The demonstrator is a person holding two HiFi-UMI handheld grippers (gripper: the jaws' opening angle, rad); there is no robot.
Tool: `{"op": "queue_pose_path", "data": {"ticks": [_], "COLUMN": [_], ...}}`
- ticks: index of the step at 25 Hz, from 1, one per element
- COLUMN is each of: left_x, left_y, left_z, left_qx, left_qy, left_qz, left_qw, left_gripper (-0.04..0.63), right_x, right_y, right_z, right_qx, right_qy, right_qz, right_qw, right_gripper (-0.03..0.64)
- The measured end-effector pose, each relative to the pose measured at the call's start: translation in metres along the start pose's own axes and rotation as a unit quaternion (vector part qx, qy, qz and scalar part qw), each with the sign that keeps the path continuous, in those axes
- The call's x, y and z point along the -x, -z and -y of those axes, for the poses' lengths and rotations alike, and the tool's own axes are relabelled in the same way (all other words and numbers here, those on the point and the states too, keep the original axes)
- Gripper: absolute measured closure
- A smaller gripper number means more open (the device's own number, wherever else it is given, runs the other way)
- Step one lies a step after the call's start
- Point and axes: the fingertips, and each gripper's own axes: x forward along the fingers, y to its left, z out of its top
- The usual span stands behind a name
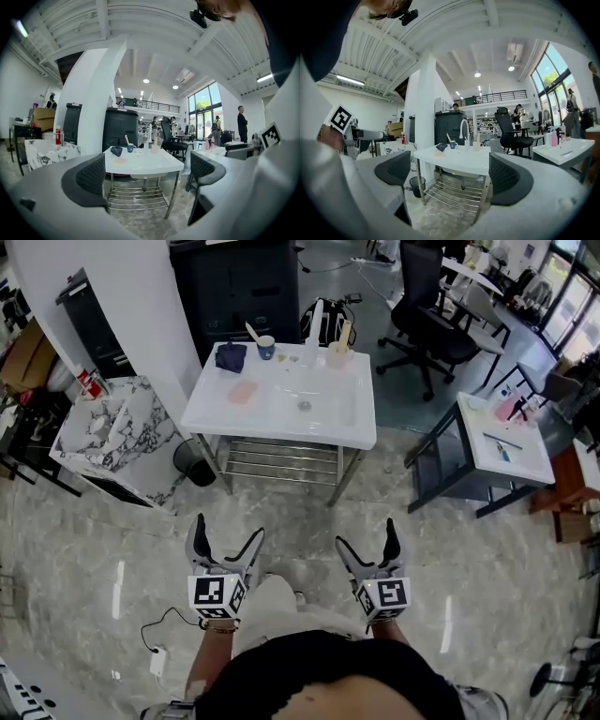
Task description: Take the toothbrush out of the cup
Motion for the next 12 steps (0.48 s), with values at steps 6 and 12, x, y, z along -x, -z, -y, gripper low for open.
{"op": "queue_pose_path", "data": {"ticks": [6,12], "left_x": [-0.019,-0.05], "left_y": [0.0,-0.004], "left_z": [0.007,0.004], "left_qx": [0.005,0.017], "left_qy": [0.021,0.043], "left_qz": [-0.003,0.0], "left_qw": [0.9998,0.9989], "left_gripper": [0.058,0.058], "right_x": [-0.015,-0.047], "right_y": [0.0,0.005], "right_z": [0.016,0.022], "right_qx": [0.004,0.004], "right_qy": [-0.003,-0.016], "right_qz": [0.003,-0.009], "right_qw": [1.0,1.0], "right_gripper": [0.11,0.11]}}
